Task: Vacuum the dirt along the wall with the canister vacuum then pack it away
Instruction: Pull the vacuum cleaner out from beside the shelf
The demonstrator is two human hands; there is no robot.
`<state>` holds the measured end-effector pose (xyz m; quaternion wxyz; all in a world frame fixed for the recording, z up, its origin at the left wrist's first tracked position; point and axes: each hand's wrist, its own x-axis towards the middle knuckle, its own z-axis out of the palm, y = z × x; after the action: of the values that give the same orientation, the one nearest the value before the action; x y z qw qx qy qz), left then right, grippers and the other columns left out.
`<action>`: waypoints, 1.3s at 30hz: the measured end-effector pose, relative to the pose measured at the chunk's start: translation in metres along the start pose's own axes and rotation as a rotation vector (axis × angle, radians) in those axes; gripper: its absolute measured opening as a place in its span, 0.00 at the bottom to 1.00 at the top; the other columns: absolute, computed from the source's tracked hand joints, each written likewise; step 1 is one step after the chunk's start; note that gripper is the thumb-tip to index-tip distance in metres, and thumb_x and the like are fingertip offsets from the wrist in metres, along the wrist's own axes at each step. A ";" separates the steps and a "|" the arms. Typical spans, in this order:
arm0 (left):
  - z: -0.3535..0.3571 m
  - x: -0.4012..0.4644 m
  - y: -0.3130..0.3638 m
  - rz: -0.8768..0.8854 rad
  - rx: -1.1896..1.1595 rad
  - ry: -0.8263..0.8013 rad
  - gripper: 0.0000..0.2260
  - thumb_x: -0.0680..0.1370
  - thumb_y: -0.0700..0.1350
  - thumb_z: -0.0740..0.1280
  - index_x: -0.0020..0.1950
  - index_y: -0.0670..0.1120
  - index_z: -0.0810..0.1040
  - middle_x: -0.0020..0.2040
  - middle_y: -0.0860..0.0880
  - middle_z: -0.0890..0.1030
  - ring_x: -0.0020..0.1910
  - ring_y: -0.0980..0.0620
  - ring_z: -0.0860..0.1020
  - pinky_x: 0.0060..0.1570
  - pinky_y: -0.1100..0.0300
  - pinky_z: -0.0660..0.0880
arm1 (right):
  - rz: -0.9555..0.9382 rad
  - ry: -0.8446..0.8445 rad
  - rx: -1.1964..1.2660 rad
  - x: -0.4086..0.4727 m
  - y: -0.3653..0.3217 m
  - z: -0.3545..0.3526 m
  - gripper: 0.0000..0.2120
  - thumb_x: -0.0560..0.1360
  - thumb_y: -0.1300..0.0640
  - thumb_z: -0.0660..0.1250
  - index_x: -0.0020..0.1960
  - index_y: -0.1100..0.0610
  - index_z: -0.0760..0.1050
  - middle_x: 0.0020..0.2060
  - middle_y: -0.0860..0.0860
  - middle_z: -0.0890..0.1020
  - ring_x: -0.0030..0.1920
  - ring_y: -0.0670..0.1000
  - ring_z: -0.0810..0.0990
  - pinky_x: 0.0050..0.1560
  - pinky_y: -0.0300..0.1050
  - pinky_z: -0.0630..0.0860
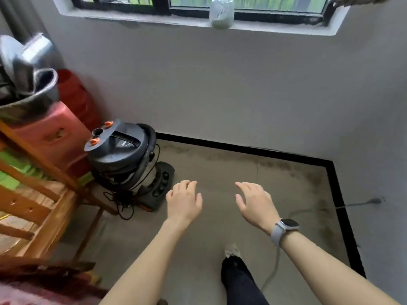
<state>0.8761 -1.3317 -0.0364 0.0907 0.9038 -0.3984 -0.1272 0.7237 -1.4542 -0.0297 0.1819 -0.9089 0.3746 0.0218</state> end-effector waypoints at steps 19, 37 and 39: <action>-0.062 0.209 -0.214 -0.695 -0.201 0.099 0.21 0.81 0.50 0.57 0.73 0.48 0.63 0.72 0.49 0.64 0.71 0.48 0.61 0.67 0.51 0.62 | -0.564 -0.302 -0.090 0.376 -0.206 0.040 0.20 0.80 0.53 0.54 0.72 0.53 0.63 0.67 0.50 0.70 0.67 0.54 0.67 0.64 0.50 0.67; 0.054 0.392 -0.415 -0.870 -0.235 0.014 0.26 0.82 0.54 0.50 0.78 0.53 0.46 0.78 0.49 0.44 0.77 0.47 0.41 0.72 0.42 0.52 | -0.582 -0.467 0.068 0.570 -0.349 0.255 0.32 0.78 0.44 0.58 0.76 0.57 0.52 0.69 0.54 0.66 0.67 0.55 0.68 0.59 0.51 0.70; 0.071 0.392 -0.414 -0.882 -0.208 0.067 0.26 0.82 0.54 0.51 0.78 0.54 0.46 0.78 0.50 0.44 0.77 0.48 0.40 0.72 0.42 0.50 | -0.579 -0.468 0.138 0.566 -0.348 0.272 0.32 0.78 0.44 0.59 0.76 0.55 0.51 0.68 0.52 0.67 0.64 0.54 0.72 0.53 0.50 0.72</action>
<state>1.3985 -1.3518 -0.2753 0.1308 0.9769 0.0428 -0.1634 1.3962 -1.5131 -0.2738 0.3217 -0.9333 0.0511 0.1511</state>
